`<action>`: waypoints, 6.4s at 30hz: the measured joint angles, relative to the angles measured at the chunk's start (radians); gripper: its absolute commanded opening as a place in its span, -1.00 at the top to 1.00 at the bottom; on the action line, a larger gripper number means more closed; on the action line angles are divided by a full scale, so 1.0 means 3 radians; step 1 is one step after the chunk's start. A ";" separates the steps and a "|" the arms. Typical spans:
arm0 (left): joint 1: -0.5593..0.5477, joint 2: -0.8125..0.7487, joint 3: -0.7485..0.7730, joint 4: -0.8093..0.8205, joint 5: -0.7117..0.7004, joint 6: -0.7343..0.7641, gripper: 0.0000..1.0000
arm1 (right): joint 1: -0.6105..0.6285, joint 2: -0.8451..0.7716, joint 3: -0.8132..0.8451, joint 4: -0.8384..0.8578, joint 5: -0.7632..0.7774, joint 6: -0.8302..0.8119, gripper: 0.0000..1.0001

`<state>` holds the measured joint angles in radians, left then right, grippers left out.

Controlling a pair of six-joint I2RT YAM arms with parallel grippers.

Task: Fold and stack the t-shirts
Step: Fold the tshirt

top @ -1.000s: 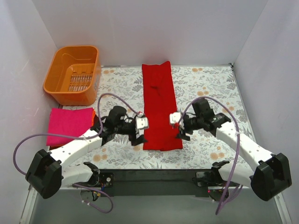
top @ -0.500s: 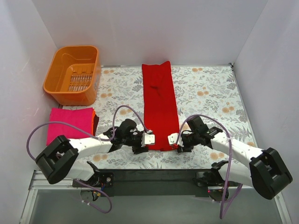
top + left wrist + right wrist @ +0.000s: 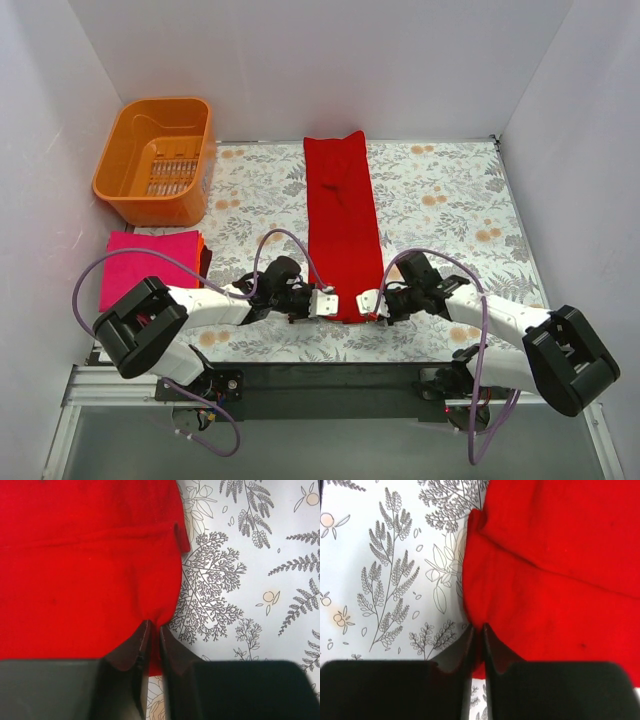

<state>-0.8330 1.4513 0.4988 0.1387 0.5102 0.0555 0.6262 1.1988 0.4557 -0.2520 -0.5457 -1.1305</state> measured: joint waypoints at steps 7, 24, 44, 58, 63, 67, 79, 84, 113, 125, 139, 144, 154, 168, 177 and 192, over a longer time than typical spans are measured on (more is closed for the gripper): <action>-0.0065 -0.0118 0.0028 -0.0259 -0.0004 0.0088 1.00 | 0.0210 -0.0244 -0.0139 0.0058 0.0160 0.0099 0.97; 0.0131 -0.0760 0.0607 -0.1333 0.0214 -0.0145 1.00 | 0.0481 -0.0619 0.0418 -0.0487 0.0237 0.0626 0.97; 0.1301 0.1102 0.2116 -0.1061 0.0429 0.0688 1.00 | -0.0690 0.1409 0.1957 -0.0245 -0.0308 -0.0792 0.97; 0.1492 0.1911 0.2832 -0.0977 0.0422 0.0802 1.00 | -0.0885 0.2317 0.2797 -0.0178 -0.0374 -0.0968 0.97; 0.1502 0.1984 0.2880 -0.0958 0.0403 0.0801 1.00 | -0.0890 0.2452 0.2850 -0.0149 -0.0366 -0.0955 0.97; 0.1506 0.2041 0.2912 -0.0923 0.0364 0.0769 1.00 | -0.0899 0.2595 0.2956 -0.0086 -0.0336 -0.0879 0.97; 0.1520 0.2158 0.3028 -0.0655 -0.0039 0.0422 0.28 | -0.0914 0.2664 0.3084 0.0196 -0.0158 -0.0516 0.16; 0.1601 0.2055 0.3019 -0.0594 -0.0237 0.0074 0.17 | -0.0950 0.2538 0.3176 0.0305 -0.0031 -0.0126 0.16; 0.1212 0.0980 0.1512 -0.0982 0.0345 0.0013 0.17 | -0.0450 0.1743 0.1670 -0.0197 -0.0015 0.0188 0.43; 0.1176 0.0983 0.1344 -0.0985 0.0341 0.0258 0.26 | -0.0450 0.1678 0.1667 -0.0259 0.0041 0.0075 0.35; 0.1176 0.0983 0.1345 -0.0993 0.0333 0.0364 0.30 | -0.0251 0.1652 0.1677 -0.0295 0.0292 0.0055 0.22; 0.1177 0.0983 0.1345 -0.0994 0.0332 0.0446 0.64 | -0.0254 0.1705 0.1685 -0.0121 0.0411 0.0064 0.48; 0.1177 0.0971 0.1344 -0.1001 0.0345 0.0573 1.00 | -0.0247 0.1696 0.1692 -0.0106 0.0542 0.0173 0.97; 0.1472 0.0589 0.1982 -0.1448 0.0448 0.0462 1.00 | -0.0299 0.1222 0.2342 -0.0498 0.0498 0.0463 0.97; 0.1376 0.0099 0.1827 -0.1910 0.0534 0.0640 1.00 | -0.0216 0.0890 0.2255 -0.0937 0.0361 0.0444 0.97; 0.0874 -0.1091 0.1957 -0.3595 0.0722 0.0549 1.00 | 0.0385 -0.0196 0.2169 -0.2036 -0.0102 0.0731 0.97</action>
<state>-0.5709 1.1240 1.0859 -0.9398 0.7269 0.2203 0.7418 1.1400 1.1065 -0.8627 -0.5762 -0.9112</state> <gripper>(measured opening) 0.033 0.028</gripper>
